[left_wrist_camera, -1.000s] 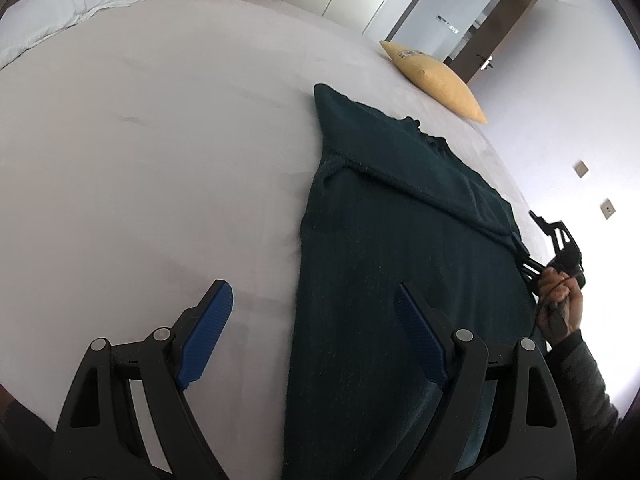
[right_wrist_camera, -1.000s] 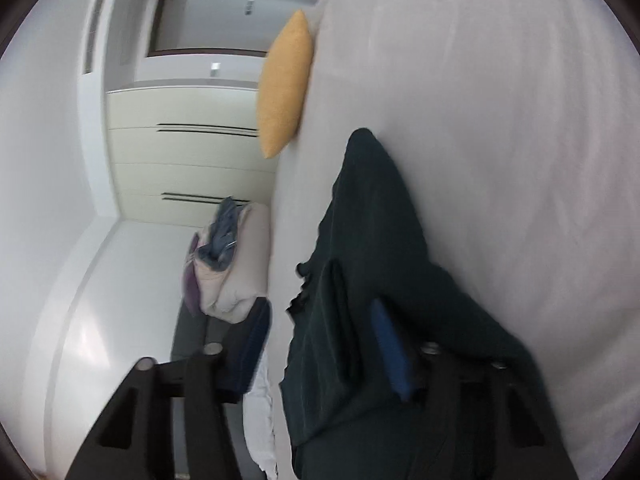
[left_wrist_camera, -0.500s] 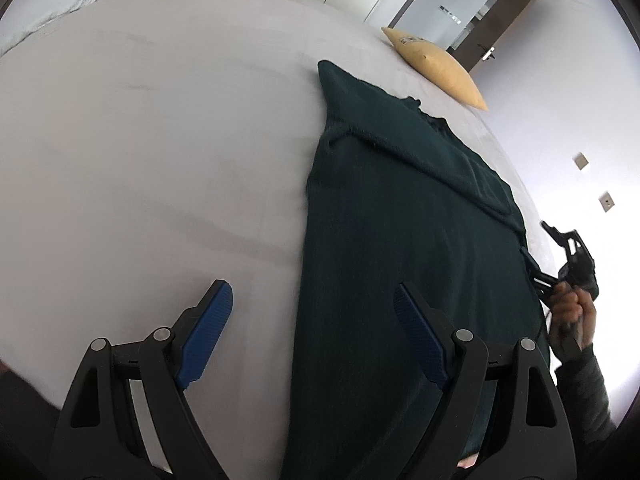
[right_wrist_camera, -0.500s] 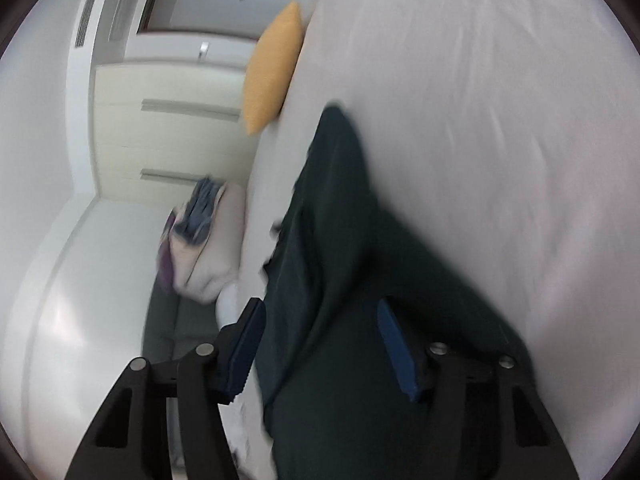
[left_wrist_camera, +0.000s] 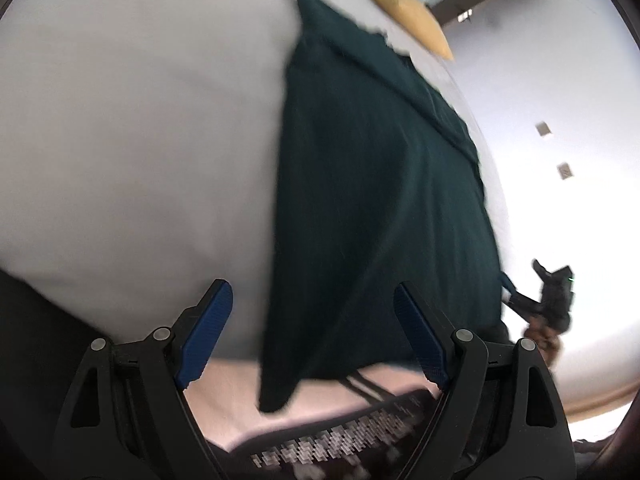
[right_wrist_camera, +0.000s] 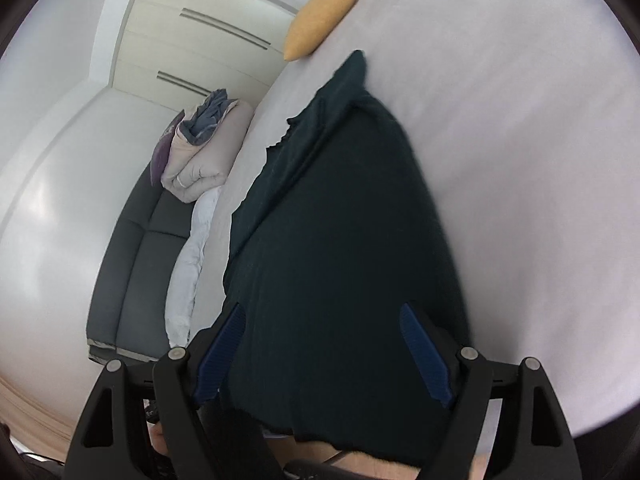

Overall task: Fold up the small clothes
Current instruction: 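Close the left tool on the sweater hem while the right tool grasps the hem too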

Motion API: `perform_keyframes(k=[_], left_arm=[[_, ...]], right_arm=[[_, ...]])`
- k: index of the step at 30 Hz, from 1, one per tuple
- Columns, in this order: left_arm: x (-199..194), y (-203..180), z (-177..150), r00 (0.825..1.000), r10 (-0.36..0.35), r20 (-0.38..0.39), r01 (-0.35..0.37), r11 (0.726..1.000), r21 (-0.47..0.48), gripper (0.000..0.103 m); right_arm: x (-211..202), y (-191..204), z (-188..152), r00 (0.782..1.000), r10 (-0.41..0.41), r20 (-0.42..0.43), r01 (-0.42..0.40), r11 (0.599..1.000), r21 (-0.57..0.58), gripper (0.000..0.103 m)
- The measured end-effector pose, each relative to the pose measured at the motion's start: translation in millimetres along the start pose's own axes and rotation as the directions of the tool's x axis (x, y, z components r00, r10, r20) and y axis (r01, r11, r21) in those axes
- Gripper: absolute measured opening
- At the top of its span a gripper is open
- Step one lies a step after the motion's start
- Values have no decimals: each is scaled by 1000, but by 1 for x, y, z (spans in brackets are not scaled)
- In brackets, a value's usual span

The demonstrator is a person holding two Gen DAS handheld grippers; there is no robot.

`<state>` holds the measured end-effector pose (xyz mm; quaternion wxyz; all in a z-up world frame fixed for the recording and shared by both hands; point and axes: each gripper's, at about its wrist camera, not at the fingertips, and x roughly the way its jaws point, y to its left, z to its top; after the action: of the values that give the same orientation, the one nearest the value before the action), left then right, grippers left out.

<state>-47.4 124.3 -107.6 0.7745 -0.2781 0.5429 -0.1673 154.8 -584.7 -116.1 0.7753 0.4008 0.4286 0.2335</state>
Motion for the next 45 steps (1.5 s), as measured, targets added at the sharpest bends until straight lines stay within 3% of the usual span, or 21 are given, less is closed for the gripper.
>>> perform_keyframes(k=[4,9,12,14,15,21,27,29,32,45], left_arm=[[8,5,-8,990,-119,-77,116,993,-32,83],[17,25,-6,969,-235,-75,226,967,-121,80],[20,30,-2,971,-221,-91,209,970,-122,60],[22,31,1,971,-214,-103,201,972,-122,39],[24,31,1,972,-208,-110,195,973,-121,36],[35,30,5,965,-223,-135,209,971,-115,34],[38,29,9,963,-231,-138,217,970,-110,21],[40,26,11,965,-229,-128,216,970,-110,13],[40,25,13,966,-229,-116,217,970,-114,9],[32,26,9,969,-223,-105,214,973,-87,7]], right_arm=[[-14,-11,-1,1000,-10,18,9,1000,26,83],[-13,-12,1,1000,-21,-8,22,1000,21,82],[-16,-12,0,999,-30,-26,30,1000,4,82],[-19,-13,0,999,-37,-37,37,999,-1,82],[-21,-13,0,998,-45,-43,45,999,-5,82],[-41,-17,-3,995,-92,-49,90,996,-27,82],[-56,-31,-5,990,-131,-58,130,991,-10,82],[-57,-34,-7,988,-136,-74,136,991,-4,82],[-55,-38,-10,981,-156,-116,155,988,-14,80],[-27,-39,-21,939,-172,-298,170,985,-31,66]])
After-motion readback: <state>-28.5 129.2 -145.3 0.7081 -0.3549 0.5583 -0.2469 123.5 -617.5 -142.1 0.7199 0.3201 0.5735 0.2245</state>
